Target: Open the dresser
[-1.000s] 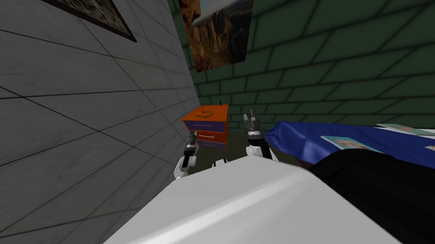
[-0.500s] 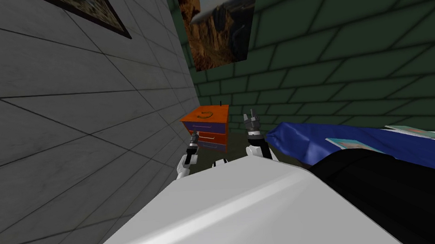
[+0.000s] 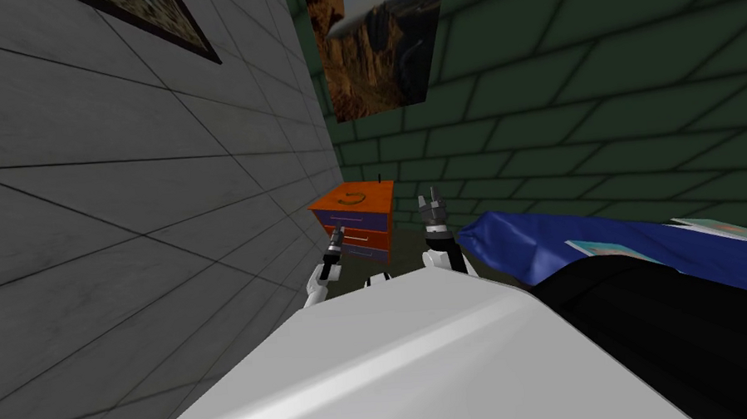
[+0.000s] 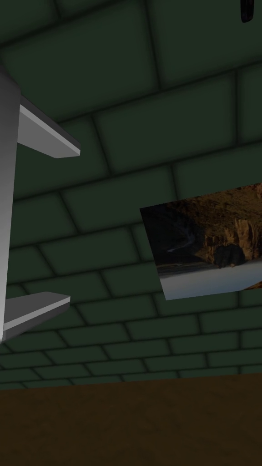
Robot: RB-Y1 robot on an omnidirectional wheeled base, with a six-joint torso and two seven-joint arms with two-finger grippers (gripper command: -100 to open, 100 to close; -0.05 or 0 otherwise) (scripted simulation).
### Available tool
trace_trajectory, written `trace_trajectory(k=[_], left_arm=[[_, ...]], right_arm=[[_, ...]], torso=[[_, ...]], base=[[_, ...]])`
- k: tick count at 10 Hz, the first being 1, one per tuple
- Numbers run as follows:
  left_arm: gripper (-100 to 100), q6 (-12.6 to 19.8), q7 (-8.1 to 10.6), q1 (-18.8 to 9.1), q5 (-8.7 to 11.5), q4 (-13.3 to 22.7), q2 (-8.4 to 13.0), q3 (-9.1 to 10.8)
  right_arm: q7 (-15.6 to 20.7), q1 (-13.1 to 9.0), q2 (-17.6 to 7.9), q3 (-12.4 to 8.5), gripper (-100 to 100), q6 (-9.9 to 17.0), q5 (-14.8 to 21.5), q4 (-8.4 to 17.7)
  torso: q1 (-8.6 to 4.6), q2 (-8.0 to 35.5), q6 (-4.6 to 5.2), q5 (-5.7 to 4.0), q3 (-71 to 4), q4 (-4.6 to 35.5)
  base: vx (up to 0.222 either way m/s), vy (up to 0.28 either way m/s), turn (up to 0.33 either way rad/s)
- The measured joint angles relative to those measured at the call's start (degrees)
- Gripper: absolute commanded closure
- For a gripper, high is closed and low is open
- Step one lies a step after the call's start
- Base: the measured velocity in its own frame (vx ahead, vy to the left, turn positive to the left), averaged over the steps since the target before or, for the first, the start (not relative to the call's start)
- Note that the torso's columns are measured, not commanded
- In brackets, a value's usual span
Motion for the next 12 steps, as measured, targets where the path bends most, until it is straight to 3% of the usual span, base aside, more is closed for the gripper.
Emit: trace_trajectory(k=[9, 12], left_arm=[[-100, -4.18, 1.11, -8.14, -2.41, 16.92, 1.11, -2.21], [-100, -4.62, 1.69, -9.45, -3.23, 19.75, 1.92, -3.02]], right_arm=[[0.0, 0.0, 0.0, 0.0, 0, 0.0, 0.0, 0.0], [0.0, 0.0, 0.0, 0.0, 0, 0.0, 0.0, 0.0]], torso=[[0.0, -0.03, 0.0, 0.0, -0.02, -0.01], [0.03, 0.04, 0.0, 0.01, 0.03, 0.01]], base=[[0.051, -0.038, 0.019], [0.032, -0.036, 0.014]])
